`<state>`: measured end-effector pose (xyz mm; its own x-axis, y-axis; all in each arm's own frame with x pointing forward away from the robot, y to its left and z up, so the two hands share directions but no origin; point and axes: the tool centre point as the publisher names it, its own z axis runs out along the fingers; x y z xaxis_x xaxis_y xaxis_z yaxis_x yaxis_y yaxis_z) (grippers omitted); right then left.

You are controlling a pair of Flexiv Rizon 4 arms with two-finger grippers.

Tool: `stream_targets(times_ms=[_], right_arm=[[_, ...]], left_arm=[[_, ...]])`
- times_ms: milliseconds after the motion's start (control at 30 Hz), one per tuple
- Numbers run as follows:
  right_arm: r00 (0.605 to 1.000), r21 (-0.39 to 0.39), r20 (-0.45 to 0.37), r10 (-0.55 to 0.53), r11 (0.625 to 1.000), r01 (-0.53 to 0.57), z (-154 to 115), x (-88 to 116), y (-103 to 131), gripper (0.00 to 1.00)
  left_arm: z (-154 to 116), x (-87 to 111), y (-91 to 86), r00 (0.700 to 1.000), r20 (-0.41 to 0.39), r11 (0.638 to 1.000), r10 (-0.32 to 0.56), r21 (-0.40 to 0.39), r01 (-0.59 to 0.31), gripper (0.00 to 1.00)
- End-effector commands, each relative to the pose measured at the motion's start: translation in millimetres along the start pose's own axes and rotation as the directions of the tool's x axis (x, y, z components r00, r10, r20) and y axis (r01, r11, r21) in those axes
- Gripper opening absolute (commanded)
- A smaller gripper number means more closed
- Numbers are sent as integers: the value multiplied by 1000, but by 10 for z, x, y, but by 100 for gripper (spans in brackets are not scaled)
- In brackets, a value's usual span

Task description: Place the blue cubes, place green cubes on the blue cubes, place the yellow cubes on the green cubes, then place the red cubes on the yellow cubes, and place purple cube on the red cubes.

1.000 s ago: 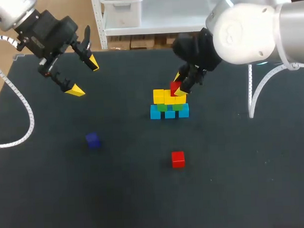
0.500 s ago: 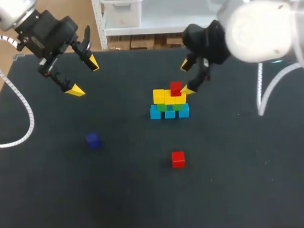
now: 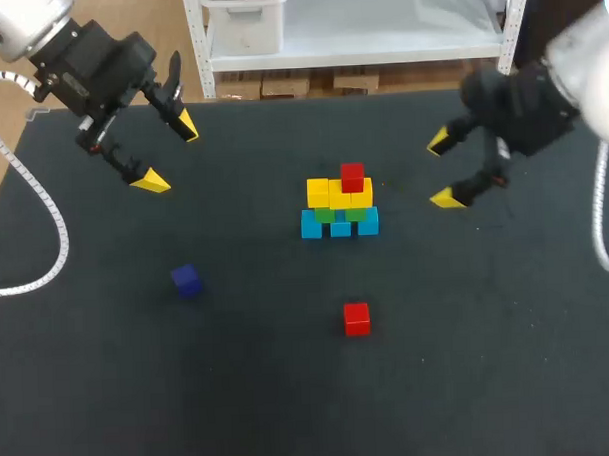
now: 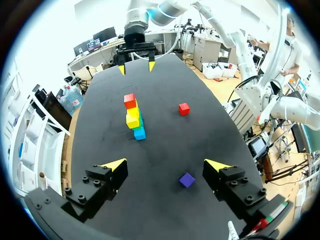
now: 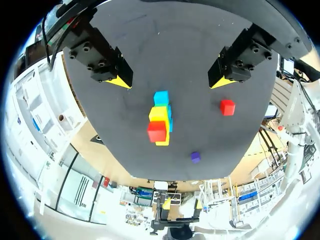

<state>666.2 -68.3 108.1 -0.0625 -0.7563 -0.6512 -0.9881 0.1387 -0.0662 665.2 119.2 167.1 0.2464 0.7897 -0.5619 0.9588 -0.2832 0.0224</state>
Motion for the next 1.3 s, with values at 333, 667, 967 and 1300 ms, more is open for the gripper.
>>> stream_targets(times_ms=[333,667,967,1300], right_arm=[[994,-34,101,-36,999,40,-224,251,178,100],[993,-45,110,-51,997,56,-246,284,172,100],[993,-45,110,-51,997,56,-246,284,172,100],[993,-45,110,-51,997,56,-246,284,172,100]], left_arm=[[-4,13,7,1000,2,1000,4,1,-4,100],[-4,13,7,1000,2,1000,4,1,-4,100],[273,-273,-196,1000,3,1000,-29,-9,29,100],[727,-585,-604,980,-31,976,-197,-101,193,100]])
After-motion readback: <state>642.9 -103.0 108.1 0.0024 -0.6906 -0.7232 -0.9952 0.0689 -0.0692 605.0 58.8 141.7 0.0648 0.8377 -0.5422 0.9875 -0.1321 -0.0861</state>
